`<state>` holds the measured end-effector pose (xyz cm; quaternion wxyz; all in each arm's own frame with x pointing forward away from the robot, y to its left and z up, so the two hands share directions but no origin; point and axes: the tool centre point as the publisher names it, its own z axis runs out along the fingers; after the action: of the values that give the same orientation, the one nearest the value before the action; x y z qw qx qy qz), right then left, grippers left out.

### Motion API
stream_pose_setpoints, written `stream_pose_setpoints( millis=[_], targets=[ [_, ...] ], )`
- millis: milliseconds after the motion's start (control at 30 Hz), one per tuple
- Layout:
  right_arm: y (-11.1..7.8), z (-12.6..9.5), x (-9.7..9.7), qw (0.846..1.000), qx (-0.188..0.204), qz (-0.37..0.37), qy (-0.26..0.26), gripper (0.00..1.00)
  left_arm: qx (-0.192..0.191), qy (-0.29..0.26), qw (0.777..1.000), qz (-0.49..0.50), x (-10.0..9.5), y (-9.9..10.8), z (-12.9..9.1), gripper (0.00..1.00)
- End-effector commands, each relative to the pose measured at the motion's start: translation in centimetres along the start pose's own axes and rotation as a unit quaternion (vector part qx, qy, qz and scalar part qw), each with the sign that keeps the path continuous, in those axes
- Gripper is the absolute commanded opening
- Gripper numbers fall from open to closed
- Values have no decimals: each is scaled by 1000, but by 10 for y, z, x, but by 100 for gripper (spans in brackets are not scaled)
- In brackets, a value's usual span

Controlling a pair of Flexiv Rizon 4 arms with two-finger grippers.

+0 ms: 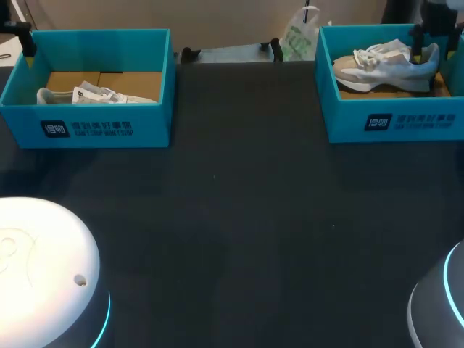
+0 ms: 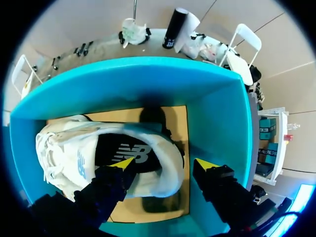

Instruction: Take the shoe out of the shoebox, open the shoe tongue, remove and reinsert the insole, then place the shoe into the shoebox

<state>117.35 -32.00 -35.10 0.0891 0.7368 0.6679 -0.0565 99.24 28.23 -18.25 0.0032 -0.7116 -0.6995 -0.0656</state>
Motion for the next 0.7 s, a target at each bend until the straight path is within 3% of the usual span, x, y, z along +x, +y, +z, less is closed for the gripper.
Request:
stream_pose_setpoints(
  millis=[33, 133, 700],
  targets=[
    [12, 12, -2, 1000, 25, 0, 3, 75, -1, 1, 1000, 0, 0, -1, 0, 100],
    [11, 16, -3, 1000, 29, 0, 4, 78, -1, 1, 1000, 0, 0, -1, 0, 100],
    [1, 33, -2, 999, 49, 8, 20, 75, -1, 1, 1000, 0, 0, -1, 0, 100]
  ],
)
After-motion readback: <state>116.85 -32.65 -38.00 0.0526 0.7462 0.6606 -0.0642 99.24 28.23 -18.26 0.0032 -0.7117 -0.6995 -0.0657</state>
